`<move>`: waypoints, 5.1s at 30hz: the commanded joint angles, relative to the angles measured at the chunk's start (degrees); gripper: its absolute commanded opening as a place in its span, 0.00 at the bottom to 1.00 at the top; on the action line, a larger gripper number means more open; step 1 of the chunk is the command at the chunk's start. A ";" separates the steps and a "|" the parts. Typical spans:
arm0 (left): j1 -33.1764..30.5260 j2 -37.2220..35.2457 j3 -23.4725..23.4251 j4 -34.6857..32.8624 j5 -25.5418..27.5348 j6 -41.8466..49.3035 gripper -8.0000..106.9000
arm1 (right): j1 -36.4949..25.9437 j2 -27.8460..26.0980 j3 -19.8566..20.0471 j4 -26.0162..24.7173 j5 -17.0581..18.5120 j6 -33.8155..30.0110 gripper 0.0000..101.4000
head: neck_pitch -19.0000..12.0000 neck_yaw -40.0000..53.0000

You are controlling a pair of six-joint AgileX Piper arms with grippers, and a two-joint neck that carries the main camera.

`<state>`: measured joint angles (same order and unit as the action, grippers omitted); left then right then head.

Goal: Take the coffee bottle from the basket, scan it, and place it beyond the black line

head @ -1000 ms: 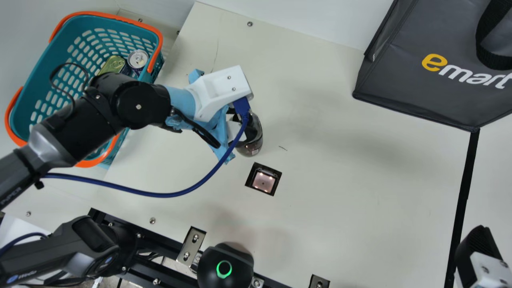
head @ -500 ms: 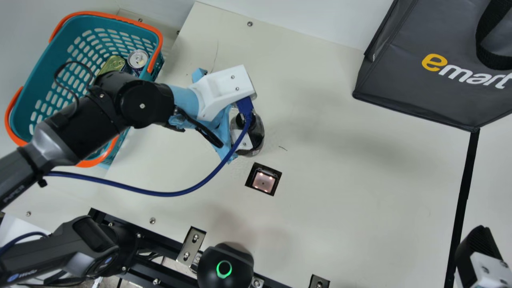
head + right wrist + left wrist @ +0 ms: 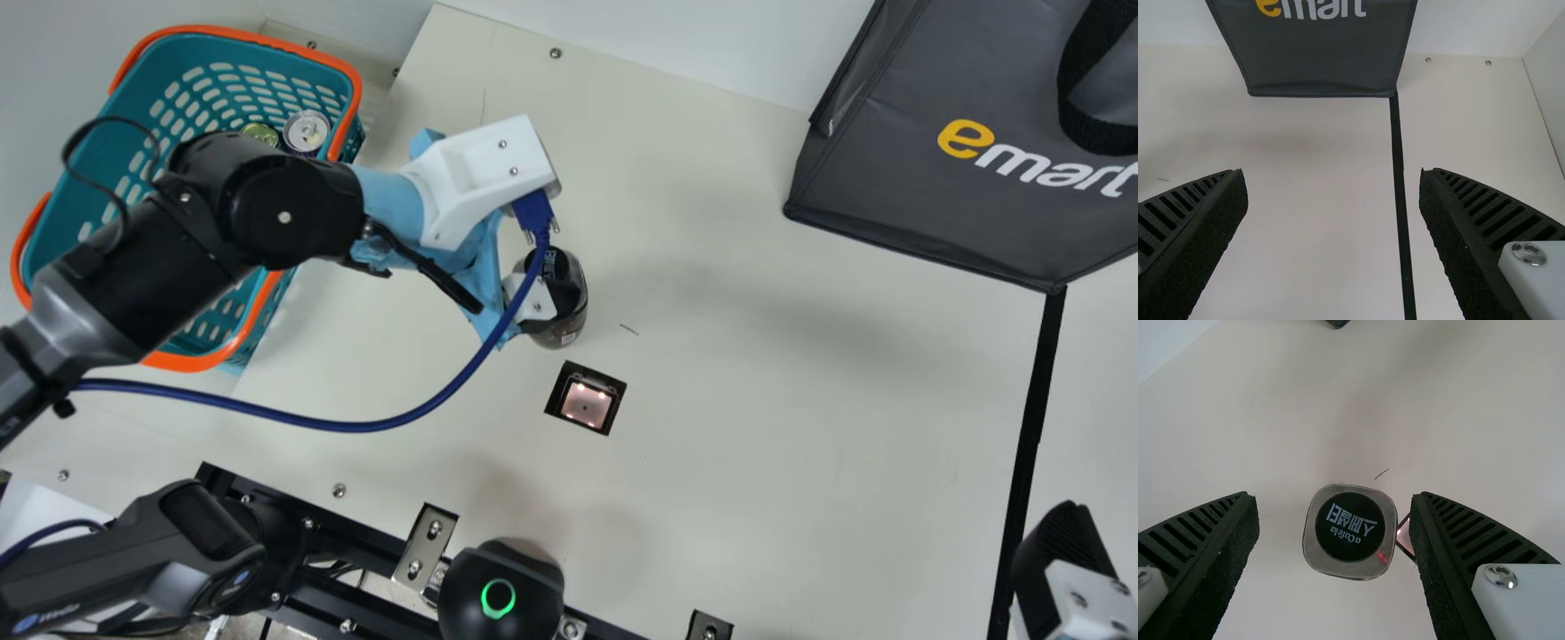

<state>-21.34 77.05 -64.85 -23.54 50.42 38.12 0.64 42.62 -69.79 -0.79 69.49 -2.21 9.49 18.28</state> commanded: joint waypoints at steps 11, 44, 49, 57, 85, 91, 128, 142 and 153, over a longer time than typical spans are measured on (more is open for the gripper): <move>2.36 -3.73 -3.80 1.03 6.04 -0.59 0.85 | 0.00 0.00 0.00 0.00 0.00 0.00 0.90 | -1.57 0.14; 29.06 -8.56 -5.72 -1.68 8.96 8.44 0.85 | 0.00 0.00 0.00 0.00 0.00 0.00 0.90 | -1.57 0.14; 31.03 -10.39 -3.81 -0.81 7.54 8.47 0.85 | 0.00 0.00 0.00 0.00 0.00 0.00 0.90 | -1.57 0.14; 31.77 -14.08 0.98 1.49 4.26 5.01 0.85 | 0.00 0.00 0.00 0.00 0.00 0.00 0.90 | -1.57 0.14; 26.53 -18.99 5.70 8.05 1.15 -8.90 0.85 | 0.00 0.00 0.00 0.00 0.00 0.00 0.90 | -1.57 0.14; 26.53 -18.99 5.70 8.05 1.15 -8.90 0.85 | 0.00 0.00 0.00 0.00 0.00 0.00 0.90 | -1.57 0.14; 26.53 -18.99 5.70 8.05 1.15 -8.90 0.85 | 0.00 0.00 0.00 0.00 0.00 0.00 0.90 | -1.57 -19.86; 21.39 -17.26 3.36 8.92 2.68 -12.30 0.85 | 0.00 0.00 0.00 0.00 0.00 0.00 0.90 | -1.57 -19.86; 16.46 -15.31 2.86 7.00 2.22 -11.22 0.85 | 0.00 0.00 0.00 0.00 0.00 0.00 0.90 | -1.57 -19.86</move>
<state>-4.41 61.69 -62.11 -16.46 52.71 26.89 0.64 42.62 -69.79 -0.79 69.49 -2.21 9.40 -1.58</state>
